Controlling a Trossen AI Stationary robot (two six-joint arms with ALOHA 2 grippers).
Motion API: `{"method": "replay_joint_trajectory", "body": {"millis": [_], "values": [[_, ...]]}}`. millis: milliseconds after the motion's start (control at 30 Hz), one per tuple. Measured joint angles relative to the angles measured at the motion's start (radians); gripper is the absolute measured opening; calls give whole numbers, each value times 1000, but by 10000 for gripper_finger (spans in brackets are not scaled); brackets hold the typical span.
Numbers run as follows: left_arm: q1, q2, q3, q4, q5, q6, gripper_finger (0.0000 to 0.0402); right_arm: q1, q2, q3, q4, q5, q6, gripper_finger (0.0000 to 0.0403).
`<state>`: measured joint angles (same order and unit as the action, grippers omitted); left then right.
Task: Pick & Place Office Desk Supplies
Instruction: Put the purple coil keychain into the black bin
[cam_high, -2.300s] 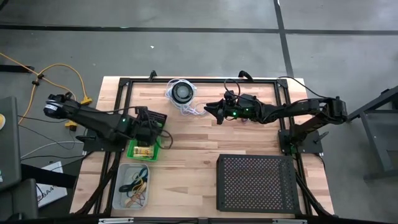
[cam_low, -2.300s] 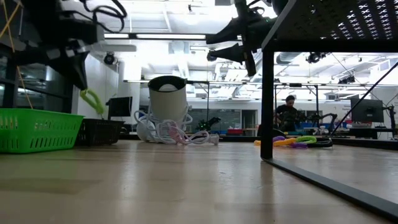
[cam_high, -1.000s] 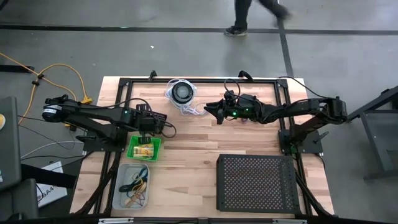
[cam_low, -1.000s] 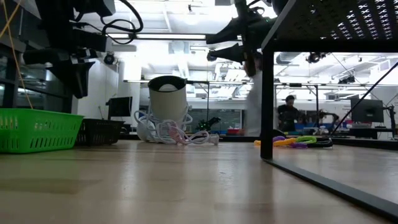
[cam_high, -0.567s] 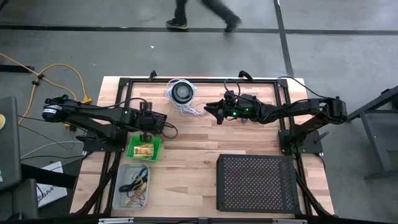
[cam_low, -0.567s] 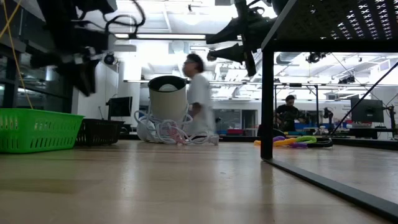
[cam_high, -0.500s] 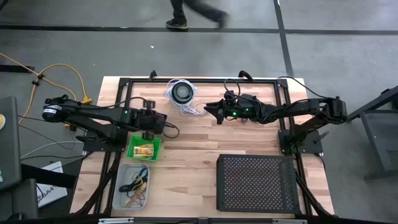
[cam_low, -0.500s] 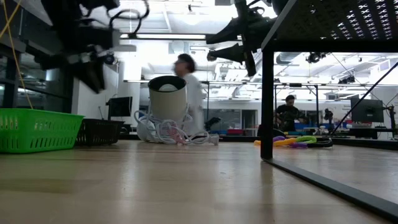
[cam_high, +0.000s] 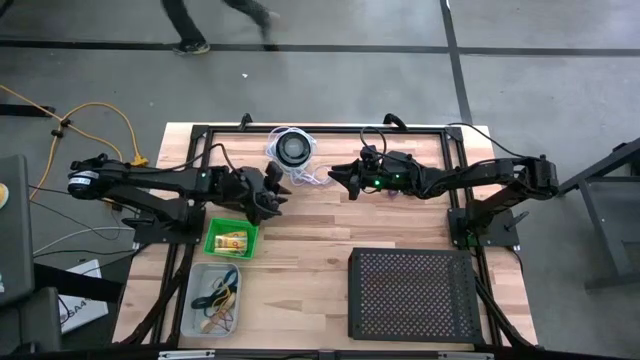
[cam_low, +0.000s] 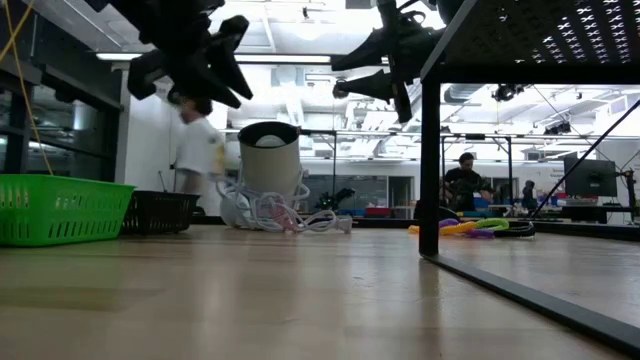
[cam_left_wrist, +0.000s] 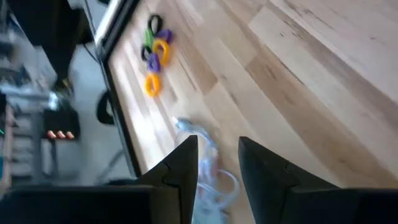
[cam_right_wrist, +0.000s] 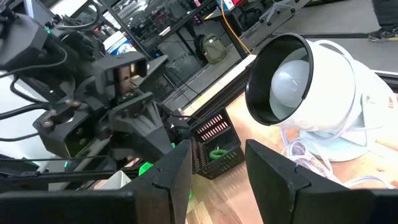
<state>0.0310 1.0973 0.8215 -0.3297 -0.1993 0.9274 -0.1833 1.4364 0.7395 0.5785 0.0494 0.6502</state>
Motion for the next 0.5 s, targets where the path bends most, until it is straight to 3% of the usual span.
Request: {"method": "replay_joint_trajectory", "body": {"millis": [500], "values": [[261, 0, 0, 65, 324, 299, 108, 0, 0, 0, 0, 0, 0, 139]]}}
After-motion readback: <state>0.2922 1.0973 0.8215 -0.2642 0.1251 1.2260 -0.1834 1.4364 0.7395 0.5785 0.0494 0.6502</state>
